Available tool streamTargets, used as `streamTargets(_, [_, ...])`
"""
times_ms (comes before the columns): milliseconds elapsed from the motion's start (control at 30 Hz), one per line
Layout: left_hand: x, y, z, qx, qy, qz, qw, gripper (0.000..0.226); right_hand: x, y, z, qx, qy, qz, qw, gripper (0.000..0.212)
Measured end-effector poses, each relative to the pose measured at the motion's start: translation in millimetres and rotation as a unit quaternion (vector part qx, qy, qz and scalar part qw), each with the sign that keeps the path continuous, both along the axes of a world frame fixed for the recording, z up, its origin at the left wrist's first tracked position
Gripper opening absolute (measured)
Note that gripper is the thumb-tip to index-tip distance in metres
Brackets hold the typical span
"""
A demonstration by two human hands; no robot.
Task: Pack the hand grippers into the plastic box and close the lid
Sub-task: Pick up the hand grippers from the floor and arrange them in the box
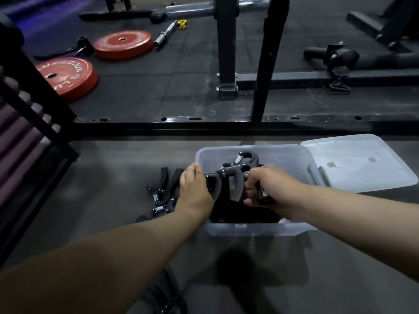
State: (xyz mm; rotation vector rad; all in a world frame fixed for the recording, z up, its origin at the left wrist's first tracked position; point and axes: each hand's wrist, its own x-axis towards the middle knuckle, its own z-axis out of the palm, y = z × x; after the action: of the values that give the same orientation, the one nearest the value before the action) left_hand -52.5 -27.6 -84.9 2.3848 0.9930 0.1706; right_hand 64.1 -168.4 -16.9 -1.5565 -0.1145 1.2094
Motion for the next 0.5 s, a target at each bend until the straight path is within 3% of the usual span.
streamTargets(167, [0,1,-1,0.002,-0.006,0.004,1.000,0.073,-4,33,-14,-0.021,-0.023,-0.018,0.999,0.010])
streamTargets(267, [-2,0,1,-0.006,-0.007,0.002,1.000,0.074,-6,45,-16,-0.094,-0.142,0.063,0.983,0.014])
streamTargets(400, [-2,1,-1,-0.008,-0.019,-0.001,1.000,0.073,3,42,-6,-0.226,-0.375,0.260,0.861,0.039])
streamTargets(500, [-3,2,-4,-0.010,-0.044,0.007,0.999,0.069,4,38,-5,-0.265,-0.410,0.323,0.811,0.037])
